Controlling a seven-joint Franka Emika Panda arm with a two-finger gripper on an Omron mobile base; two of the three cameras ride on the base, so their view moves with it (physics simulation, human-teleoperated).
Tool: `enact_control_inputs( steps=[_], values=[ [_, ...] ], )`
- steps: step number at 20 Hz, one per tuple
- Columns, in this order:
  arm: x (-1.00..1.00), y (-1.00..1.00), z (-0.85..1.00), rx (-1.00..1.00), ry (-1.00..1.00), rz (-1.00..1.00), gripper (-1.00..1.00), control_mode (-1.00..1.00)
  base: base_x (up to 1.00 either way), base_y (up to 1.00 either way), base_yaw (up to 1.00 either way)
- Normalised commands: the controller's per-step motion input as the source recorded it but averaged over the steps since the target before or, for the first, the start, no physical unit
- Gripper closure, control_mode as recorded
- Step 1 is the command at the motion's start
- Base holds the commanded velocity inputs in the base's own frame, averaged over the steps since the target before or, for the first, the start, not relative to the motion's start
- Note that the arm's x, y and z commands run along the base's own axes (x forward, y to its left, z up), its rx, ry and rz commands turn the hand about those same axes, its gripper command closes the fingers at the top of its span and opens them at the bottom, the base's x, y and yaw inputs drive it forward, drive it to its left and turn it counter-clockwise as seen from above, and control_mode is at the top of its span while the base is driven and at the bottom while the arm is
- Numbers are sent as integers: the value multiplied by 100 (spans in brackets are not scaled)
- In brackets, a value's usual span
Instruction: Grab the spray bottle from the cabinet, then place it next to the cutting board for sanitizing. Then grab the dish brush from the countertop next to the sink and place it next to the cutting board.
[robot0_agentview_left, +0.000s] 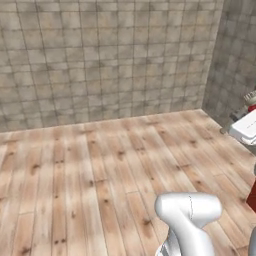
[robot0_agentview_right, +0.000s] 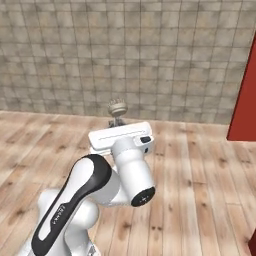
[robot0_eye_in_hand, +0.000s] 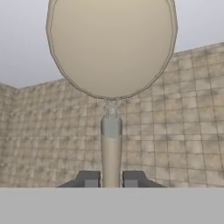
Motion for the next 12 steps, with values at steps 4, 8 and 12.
enact_control_inputs(
  steps=[4, 8, 12],
  values=[
    [0, 0, 0, 0, 0, 0, 100, 100, 30, -4, -31],
    [0, 0, 0, 0, 0, 0, 100, 100, 24, -45, -24],
    [0, 0, 0, 0, 0, 0, 100, 100, -1, -100, -28]
  ],
)
